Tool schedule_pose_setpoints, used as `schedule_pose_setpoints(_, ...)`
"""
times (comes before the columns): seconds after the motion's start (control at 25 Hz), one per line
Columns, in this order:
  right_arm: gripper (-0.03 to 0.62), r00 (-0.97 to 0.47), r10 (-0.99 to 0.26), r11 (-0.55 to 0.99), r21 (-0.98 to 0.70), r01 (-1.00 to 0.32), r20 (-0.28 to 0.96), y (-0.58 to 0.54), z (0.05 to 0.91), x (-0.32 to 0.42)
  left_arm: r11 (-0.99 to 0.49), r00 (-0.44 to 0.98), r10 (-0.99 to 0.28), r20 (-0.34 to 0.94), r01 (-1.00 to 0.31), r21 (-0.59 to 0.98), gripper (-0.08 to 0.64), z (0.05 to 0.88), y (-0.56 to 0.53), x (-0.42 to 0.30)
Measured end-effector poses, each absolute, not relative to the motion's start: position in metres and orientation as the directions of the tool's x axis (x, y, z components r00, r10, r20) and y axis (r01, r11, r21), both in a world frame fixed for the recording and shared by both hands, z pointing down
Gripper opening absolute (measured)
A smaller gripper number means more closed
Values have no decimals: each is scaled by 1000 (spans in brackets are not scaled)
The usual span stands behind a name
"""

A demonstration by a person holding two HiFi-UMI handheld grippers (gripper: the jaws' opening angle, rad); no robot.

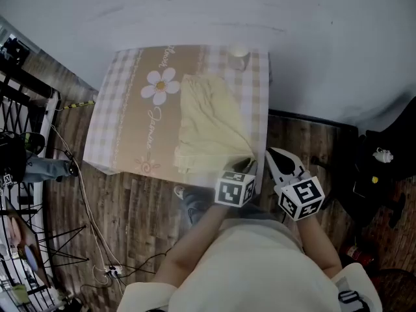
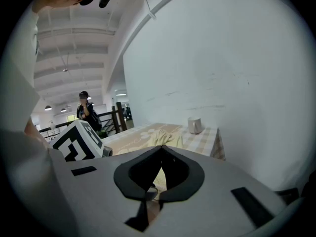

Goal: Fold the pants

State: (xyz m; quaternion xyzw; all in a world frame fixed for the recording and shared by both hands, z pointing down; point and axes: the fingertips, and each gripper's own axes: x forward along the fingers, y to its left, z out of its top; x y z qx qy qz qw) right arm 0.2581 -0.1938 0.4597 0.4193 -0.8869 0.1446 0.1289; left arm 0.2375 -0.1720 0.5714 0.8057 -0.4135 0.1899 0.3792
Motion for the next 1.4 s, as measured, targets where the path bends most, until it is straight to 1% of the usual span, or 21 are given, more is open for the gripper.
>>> schedule_pose_setpoints(0.04, 0, -620, -703, 612, -149, -777, 348, -195, 459, 256, -363, 578, -532, 618, -816, 450, 58, 569, -173, 233)
schedule_pose_setpoints(0.4, 0, -660, -671, 651, -160, -742, 337, -212, 457, 229, -300, 531, -619, 579, -841, 450, 49, 542, -189, 185)
schedule_pose_setpoints(0.8, 0, -676, -656, 679, -131, -723, 335, -260, 452, 188, -185, 402, -744, 533, -891, 414, 31, 510, -236, 89)
schedule_pose_setpoints(1.08, 0, -664, -662, 682, -90, -726, 348, -312, 452, 161, -146, 360, -769, 529, -904, 403, 28, 504, -277, 34)
schedule_pose_setpoints(1.4, 0, -661, -640, 700, -58, -712, 392, -366, 466, 125, -139, 339, -779, 527, -913, 382, 28, 503, -322, -4)
